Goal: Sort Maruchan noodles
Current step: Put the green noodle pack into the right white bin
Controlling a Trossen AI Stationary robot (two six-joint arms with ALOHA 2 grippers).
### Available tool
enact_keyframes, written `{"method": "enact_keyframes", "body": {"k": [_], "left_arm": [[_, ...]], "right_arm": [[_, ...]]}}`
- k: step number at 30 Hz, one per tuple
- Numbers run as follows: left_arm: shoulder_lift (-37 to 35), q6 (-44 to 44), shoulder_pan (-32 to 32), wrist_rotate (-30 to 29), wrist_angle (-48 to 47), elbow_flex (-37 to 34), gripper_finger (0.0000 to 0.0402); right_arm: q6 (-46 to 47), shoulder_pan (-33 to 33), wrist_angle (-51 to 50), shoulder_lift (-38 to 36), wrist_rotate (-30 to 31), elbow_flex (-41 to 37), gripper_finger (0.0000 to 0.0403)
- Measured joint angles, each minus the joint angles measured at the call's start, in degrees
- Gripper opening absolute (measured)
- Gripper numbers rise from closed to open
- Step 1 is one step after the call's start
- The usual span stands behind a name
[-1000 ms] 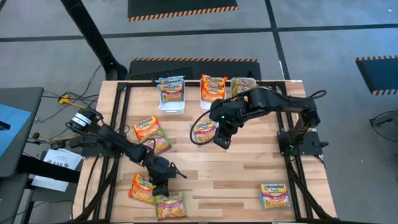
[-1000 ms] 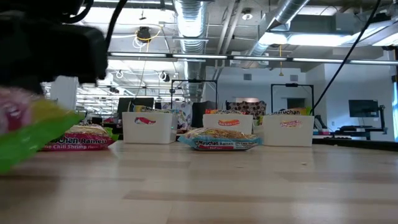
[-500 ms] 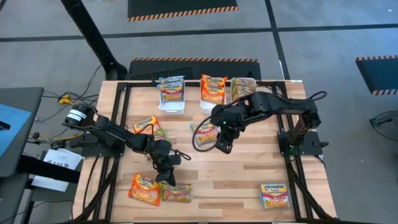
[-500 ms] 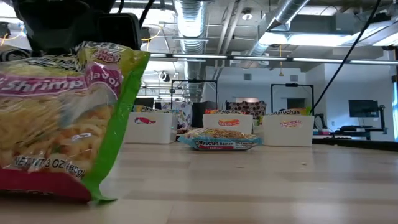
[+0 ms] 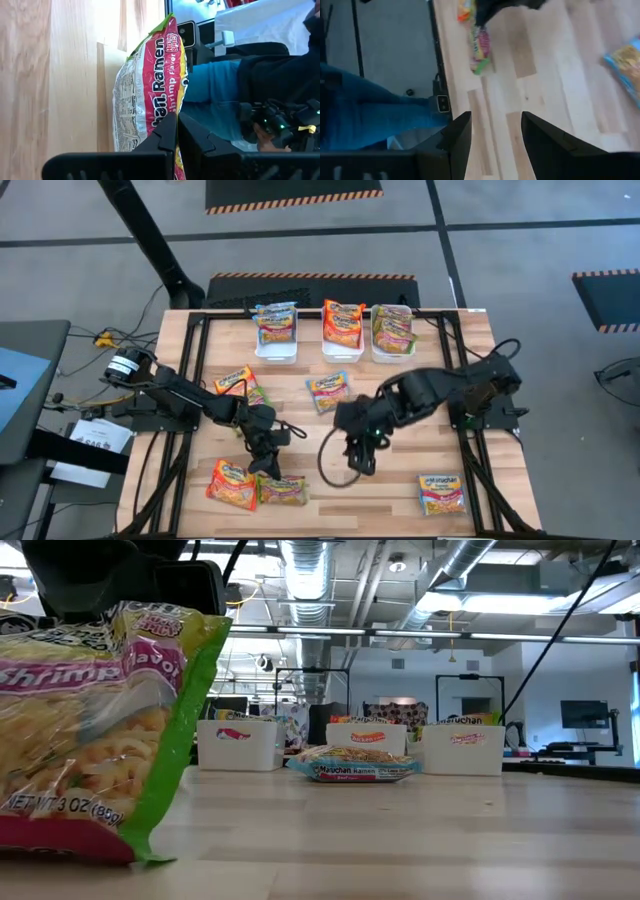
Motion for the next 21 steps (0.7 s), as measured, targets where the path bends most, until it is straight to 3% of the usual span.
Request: {"method": "enact_keyframes", "body": {"k": [10,21], "left_arm": [[0.0,0.5,0.0,0.0,0.0,0.0,0.0000],[0.0,0.3,0.0,0.0,-0.2,0.0,0.0000]], "right_arm": [[-5.2,4.8,15.7,-0.1,0.0,-11.5,0.0195],[-9.4,1.0,35.0,0.0,-1.1,-26.3,0.0195]]}}
